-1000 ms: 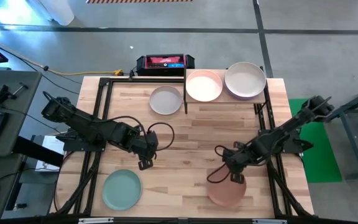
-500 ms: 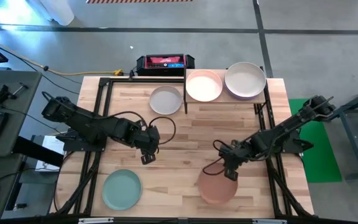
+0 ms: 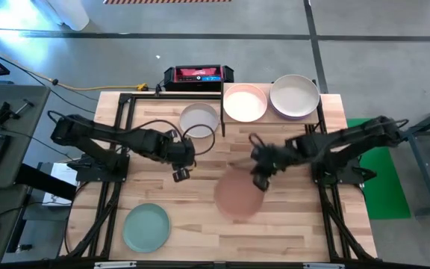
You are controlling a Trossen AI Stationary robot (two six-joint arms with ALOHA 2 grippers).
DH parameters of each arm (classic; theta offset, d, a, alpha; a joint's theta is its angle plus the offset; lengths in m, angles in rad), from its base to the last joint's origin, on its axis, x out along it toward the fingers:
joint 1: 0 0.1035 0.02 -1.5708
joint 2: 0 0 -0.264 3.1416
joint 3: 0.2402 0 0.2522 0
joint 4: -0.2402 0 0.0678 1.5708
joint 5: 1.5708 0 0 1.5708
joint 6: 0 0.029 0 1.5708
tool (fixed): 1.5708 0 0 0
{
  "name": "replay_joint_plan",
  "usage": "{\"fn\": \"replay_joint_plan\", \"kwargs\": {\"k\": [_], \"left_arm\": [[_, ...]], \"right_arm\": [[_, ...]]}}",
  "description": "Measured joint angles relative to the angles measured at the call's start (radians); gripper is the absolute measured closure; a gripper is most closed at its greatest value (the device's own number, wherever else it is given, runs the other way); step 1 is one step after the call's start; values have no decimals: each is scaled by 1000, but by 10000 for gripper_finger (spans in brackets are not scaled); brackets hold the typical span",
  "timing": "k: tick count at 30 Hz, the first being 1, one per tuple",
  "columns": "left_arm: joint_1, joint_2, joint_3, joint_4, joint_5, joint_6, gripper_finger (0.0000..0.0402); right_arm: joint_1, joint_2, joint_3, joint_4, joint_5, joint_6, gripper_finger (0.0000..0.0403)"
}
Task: Place and stack plates onto a shelf
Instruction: Stack the orange plate on top of the peach plate on the shelf
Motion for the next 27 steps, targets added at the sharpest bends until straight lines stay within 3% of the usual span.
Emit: {"fn": "replay_joint_plan", "kwargs": {"k": [10, 16, 27], "left_arm": [[171, -60, 0, 2, -69, 156, 291], [276, -113, 0, 10, -84, 248, 291], [420, -192, 0, 16, -96, 427, 291]], "right_arm": [[-355, 0, 211, -185, -20, -144, 403], [-577, 0, 321, -205, -24, -185, 403], [-872, 0, 386, -205, -23, -192, 403]]}}
